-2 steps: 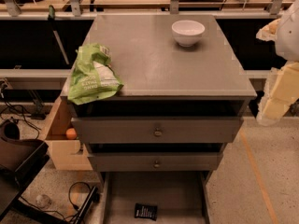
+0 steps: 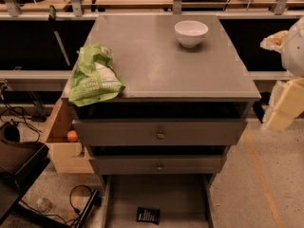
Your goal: Pick rxbar blueberry from bottom drawer and place on counter
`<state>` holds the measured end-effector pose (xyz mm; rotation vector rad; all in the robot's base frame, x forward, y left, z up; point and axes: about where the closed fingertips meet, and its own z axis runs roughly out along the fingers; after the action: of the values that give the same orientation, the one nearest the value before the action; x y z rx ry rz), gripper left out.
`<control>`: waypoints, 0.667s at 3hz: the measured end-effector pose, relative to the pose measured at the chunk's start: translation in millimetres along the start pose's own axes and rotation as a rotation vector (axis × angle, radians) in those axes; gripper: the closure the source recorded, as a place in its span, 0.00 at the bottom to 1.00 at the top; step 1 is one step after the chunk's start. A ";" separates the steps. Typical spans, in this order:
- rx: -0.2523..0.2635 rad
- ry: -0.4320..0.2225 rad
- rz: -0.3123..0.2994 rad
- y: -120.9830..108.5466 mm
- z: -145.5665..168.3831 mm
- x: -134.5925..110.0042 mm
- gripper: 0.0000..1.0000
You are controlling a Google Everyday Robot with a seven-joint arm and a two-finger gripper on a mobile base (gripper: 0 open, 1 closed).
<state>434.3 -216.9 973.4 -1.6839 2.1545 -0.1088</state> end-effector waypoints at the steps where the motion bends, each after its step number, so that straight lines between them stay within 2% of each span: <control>1: 0.012 -0.154 -0.005 35.7 45.8 28.0 0.00; 2: 0.019 -0.277 0.065 69.1 94.0 60.6 0.00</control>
Offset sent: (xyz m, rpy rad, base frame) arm -0.0684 -0.0342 -0.1990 0.3931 -0.2160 0.2180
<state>393.0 -238.4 850.4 -1.5169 1.9911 0.1159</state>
